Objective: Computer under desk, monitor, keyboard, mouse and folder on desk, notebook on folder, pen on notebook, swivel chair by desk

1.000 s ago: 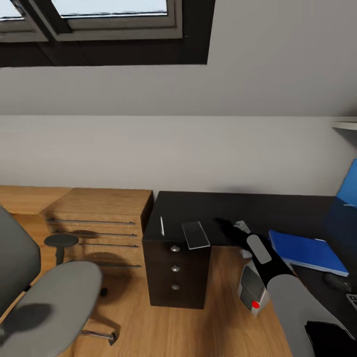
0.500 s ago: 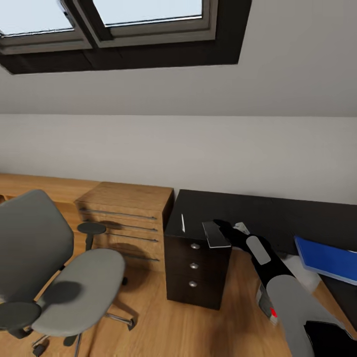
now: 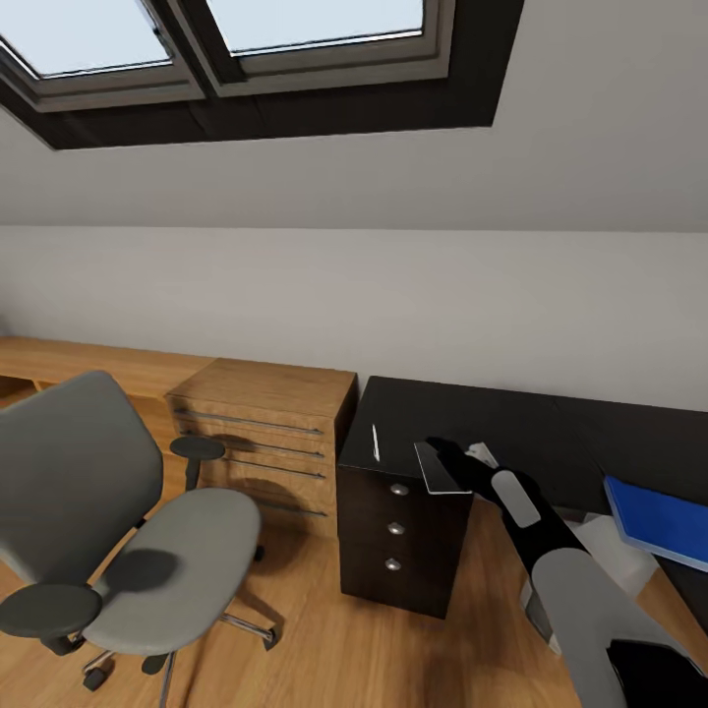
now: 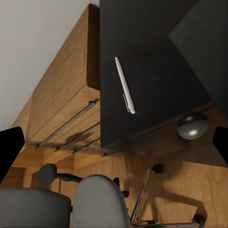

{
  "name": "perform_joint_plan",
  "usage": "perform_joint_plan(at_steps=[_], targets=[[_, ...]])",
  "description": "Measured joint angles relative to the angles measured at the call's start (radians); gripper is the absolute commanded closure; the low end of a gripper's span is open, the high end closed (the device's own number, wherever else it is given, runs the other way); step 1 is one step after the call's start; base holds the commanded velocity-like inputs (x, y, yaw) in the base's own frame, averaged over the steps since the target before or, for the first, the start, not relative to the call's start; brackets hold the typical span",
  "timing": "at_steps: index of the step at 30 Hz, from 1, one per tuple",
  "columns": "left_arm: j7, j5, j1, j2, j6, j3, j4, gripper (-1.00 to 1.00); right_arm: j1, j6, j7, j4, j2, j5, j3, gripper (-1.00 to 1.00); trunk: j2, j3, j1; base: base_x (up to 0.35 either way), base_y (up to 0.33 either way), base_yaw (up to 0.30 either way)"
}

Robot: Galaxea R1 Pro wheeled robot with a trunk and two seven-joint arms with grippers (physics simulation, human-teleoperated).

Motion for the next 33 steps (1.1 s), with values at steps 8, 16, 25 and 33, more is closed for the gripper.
perform_joint_plan(at_steps=[8,16,25,33], targets=[[0.001,0.001,0.000,-0.004,-0.002,-0.001,-0.001,-1.00,0.002,0.000,0.008,0.000,-0.001,0.000,0.000,-1.00,-0.021,-0.009,0.011,0.000,0.000,0.002],[0.001,0.000,0.000,-0.005,-0.004,-0.004,0.002,-1.00,0.003,0.000,0.035,-0.002,-0.011,-0.002,-0.002,-1.00,-0.077,-0.034,0.042,0.000,0.000,0.000],[-0.001,0.000,0.000,-0.005,-0.003,-0.006,0.004,-1.00,0.009,0.000,0.056,-0.003,-0.036,-0.005,-0.002,-1.00,-0.119,-0.052,0.065,0.000,0.000,-0.029],[-0.003,0.000,0.000,-0.005,-0.004,-0.005,0.013,-1.00,0.010,0.000,0.056,-0.003,-0.037,-0.005,-0.002,-1.00,-0.119,-0.046,0.065,0.000,0.000,-0.101]])
